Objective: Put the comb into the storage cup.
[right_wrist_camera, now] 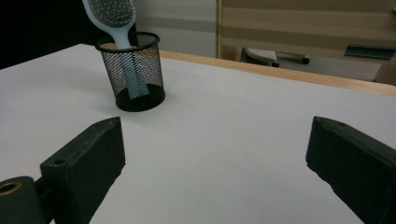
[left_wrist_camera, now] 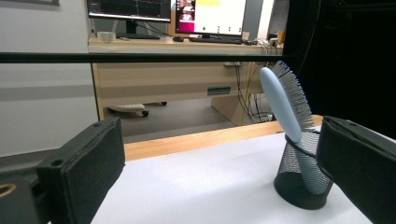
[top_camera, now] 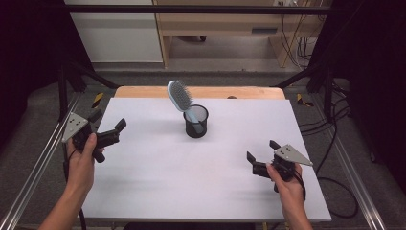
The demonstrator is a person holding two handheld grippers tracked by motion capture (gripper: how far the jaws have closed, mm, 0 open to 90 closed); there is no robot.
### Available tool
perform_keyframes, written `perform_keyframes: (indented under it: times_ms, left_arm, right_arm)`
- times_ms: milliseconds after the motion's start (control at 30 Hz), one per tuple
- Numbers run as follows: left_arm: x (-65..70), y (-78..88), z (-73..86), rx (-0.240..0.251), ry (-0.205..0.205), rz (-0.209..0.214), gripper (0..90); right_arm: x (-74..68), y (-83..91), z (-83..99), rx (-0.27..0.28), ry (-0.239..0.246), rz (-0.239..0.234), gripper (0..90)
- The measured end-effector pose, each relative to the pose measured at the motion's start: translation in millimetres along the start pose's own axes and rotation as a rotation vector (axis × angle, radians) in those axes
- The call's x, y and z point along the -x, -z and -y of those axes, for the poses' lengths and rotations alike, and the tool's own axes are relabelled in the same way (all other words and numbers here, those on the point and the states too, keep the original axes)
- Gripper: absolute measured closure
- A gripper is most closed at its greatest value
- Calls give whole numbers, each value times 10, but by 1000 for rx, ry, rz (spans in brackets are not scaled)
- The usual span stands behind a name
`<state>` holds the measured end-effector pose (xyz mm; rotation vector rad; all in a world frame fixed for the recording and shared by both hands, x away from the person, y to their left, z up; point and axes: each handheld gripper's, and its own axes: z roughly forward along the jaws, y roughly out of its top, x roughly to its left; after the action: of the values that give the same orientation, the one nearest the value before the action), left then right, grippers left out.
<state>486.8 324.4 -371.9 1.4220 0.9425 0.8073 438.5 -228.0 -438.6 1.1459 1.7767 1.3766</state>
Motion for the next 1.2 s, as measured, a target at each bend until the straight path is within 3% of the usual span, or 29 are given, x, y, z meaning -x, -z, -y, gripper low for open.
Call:
perform_keyframes:
  times_ms: [167,367,567,700,1133,1200]
  left_arm:
    - [-105,69,4,-8,-19,-11,14]
    - [-187,131,33,-7,-15,-11,14]
    - [-188,201,114,-6,-10,3,14]
    - [-174,268,206,-8,1,12,13]
    - [-200,508,386,10,-30,11,13]
    - [-203,540,404,15,-18,23,13]
  right_arm:
    - [96,95,32,15,27,43,39]
    - [188,199,108,7,48,47,32]
    - [223,234,173,13,47,24,31]
    - [214,234,201,5,73,3,35]
    - [199,209,243,-5,72,-22,49]
    - [190,207,245,-3,71,-28,45]
